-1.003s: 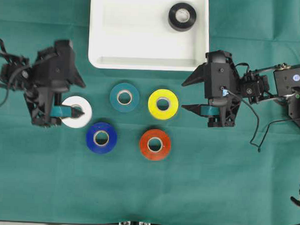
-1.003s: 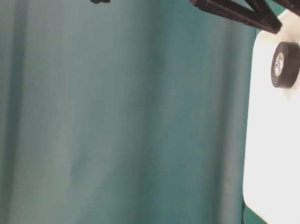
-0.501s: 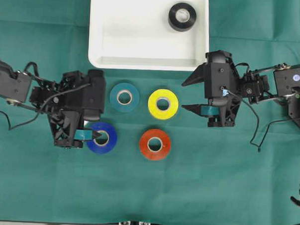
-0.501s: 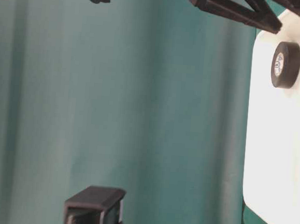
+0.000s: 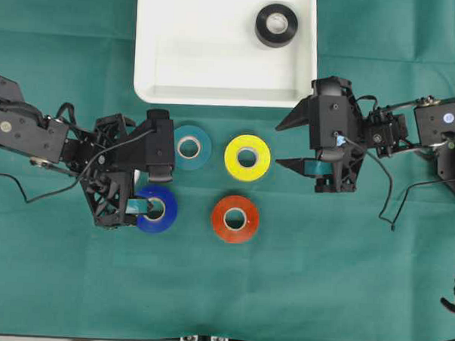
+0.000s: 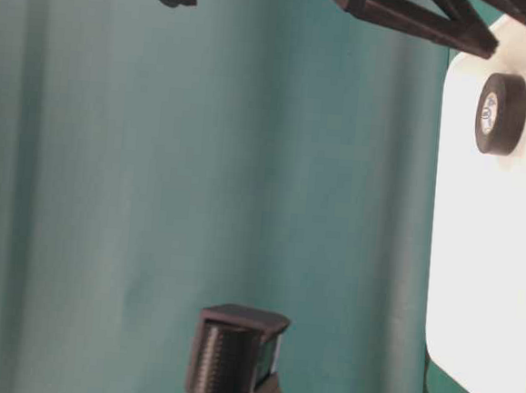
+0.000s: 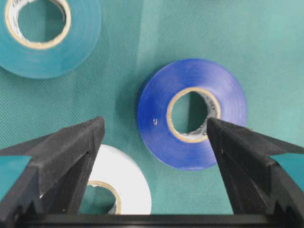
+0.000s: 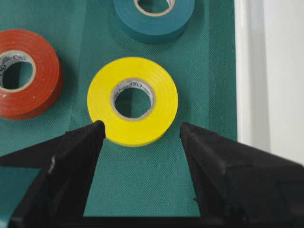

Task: Put the tape alternately from left to right into the white case.
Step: 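Move the left gripper to the blue tape roll and grasp it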

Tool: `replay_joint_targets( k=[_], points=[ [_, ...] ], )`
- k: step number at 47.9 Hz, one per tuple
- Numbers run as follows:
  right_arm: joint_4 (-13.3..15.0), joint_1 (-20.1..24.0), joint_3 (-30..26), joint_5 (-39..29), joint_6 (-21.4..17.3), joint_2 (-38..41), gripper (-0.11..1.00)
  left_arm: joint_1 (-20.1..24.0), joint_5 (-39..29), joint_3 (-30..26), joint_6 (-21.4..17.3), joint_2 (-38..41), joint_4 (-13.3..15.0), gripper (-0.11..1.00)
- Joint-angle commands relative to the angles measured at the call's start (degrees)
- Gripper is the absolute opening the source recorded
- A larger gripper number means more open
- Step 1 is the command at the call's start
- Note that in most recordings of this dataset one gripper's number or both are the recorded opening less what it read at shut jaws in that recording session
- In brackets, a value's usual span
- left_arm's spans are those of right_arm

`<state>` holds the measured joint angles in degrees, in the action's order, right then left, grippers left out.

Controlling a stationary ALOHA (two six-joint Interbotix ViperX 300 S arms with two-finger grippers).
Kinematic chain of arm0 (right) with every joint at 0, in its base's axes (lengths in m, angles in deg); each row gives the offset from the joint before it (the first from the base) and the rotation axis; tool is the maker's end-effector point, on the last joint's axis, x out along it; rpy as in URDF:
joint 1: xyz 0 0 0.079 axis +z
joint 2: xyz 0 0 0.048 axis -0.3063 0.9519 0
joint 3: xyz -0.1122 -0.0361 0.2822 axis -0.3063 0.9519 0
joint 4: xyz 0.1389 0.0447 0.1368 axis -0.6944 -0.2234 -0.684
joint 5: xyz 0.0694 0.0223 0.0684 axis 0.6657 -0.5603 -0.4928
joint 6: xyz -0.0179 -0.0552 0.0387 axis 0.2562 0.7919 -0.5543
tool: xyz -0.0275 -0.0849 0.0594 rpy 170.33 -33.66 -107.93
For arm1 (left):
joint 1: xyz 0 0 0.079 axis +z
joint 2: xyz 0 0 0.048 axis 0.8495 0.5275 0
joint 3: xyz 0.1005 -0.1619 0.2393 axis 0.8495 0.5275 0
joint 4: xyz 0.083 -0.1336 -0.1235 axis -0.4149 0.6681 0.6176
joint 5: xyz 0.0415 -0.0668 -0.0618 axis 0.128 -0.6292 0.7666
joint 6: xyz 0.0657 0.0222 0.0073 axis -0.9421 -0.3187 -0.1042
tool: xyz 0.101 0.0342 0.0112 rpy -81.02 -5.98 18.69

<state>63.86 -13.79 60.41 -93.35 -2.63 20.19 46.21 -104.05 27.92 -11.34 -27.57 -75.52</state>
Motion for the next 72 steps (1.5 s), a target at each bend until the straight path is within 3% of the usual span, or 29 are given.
replay_joint_targets(
  k=[1, 67, 72],
  points=[
    [-0.09, 0.35, -0.44, 0.44, -0.18, -0.09, 0.72, -0.18, 0.35, -1.23, 0.0, 0.26, 0.09, 0.54],
    [0.0, 0.35, -0.7, 0.53, -0.18, 1.05, 0.72, 1.23, 2.64, -1.85, -1.58, 7.56, -0.35, 0.54],
    [0.0, 0.35, -0.62, 0.53, -0.18, 1.05, 0.72, 1.23, 2.2, -1.93, -1.58, 7.56, -0.35, 0.5]
  ],
)
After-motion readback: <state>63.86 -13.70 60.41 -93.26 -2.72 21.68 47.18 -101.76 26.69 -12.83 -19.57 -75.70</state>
